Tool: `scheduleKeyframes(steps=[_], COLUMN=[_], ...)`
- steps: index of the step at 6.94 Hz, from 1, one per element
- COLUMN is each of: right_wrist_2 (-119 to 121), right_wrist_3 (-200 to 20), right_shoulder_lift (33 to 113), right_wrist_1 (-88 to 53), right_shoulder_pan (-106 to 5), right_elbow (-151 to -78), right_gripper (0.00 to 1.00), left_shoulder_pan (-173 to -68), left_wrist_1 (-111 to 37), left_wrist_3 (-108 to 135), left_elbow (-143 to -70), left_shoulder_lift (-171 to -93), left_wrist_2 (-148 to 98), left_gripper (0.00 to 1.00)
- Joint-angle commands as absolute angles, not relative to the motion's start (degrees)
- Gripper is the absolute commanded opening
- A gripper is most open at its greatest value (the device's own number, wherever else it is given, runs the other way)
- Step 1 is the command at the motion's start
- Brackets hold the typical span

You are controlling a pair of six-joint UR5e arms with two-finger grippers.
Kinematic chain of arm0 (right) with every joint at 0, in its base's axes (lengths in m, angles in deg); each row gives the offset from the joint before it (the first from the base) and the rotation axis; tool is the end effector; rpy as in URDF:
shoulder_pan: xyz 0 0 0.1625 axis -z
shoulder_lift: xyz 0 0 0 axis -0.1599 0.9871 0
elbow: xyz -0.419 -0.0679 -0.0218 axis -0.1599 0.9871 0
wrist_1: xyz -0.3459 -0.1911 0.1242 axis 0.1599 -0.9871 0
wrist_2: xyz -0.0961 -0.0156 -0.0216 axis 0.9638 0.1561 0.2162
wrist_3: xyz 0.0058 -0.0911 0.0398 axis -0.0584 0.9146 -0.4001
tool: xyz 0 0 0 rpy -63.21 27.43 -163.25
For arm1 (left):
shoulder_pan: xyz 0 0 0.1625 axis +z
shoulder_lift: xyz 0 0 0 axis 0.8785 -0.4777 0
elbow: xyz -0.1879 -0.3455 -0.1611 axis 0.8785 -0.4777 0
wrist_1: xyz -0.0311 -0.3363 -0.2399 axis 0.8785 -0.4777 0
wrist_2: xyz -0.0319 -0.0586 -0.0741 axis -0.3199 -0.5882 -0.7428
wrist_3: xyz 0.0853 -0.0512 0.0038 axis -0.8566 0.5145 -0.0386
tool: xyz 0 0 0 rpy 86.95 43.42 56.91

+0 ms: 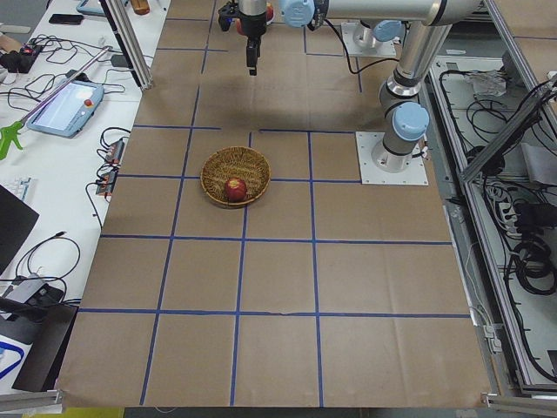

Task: Transfer apple from basket to plate
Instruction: 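Carry the apple with the right gripper over the white plate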

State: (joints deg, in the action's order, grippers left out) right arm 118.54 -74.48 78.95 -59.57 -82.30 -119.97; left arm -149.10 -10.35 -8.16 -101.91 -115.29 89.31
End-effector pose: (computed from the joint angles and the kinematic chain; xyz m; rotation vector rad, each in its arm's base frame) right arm 0.1408 -0.5711 0.3362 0.0069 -3.0637 0.1647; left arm -0.1074 -0.5199 0.4917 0.1163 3.0933 -0.0056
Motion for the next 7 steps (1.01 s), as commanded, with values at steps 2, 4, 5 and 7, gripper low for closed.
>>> scheduleKeyframes(steps=[2,4,5,7], right_wrist_2=[117.54,115.43,115.07,114.54], right_wrist_3=[-47.0,-37.82,-36.48,-36.03], right_shoulder_lift=[81.52,80.47,79.94,79.06], right_wrist_1=[-59.86,-61.0,-62.49,-66.44], right_shoulder_pan=[-62.4,-55.43,-54.09,-53.64], right_elbow=[-123.53,-124.85,-126.33,-128.19], right_gripper=[0.37,0.37,0.37,0.37], left_shoulder_pan=[-149.18,-149.09,-149.18,-148.92], left_wrist_1=[-10.35,-10.35,-10.35,-10.52], left_wrist_3=[-8.16,-8.16,-8.16,-8.16], left_elbow=[-103.06,-103.42,-103.33,-101.67], left_shoulder_lift=[-114.91,-114.38,-113.95,-113.77], left_wrist_2=[89.25,89.25,89.25,89.25], left_gripper=[0.99,0.99,0.99,0.99])
